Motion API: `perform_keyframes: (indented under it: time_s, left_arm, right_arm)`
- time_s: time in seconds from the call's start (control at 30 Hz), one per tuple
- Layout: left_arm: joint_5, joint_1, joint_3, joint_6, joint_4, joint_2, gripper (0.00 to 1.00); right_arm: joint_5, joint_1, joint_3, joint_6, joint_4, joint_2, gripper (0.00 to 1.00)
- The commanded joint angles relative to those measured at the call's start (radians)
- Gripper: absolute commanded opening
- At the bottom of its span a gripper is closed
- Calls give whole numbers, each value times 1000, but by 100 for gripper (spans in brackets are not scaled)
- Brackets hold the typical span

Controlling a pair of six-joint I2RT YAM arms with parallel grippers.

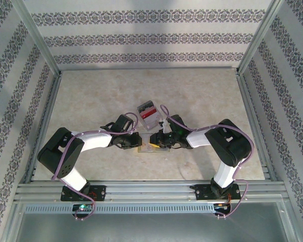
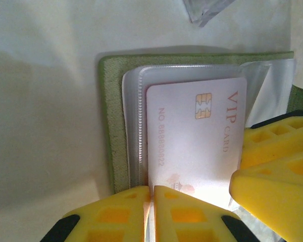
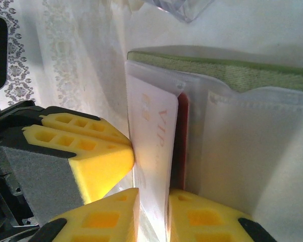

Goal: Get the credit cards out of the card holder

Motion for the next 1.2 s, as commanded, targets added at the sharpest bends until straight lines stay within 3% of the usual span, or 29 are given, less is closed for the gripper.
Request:
perform_keyframes:
  time_s: [0.0, 1.0, 1.17]
  left_arm:
    - [-67, -12, 0, 24, -101, 28, 14]
    - [-64, -12, 4, 27, -105, 33, 14]
    - [-72, -12, 7, 30, -112, 36, 14]
  right_arm:
    - [-53, -7, -22, 20, 37, -34, 21]
    - [-49, 2, -10, 23, 61, 5, 20]
    - [-54, -4, -16, 22, 61, -11, 16]
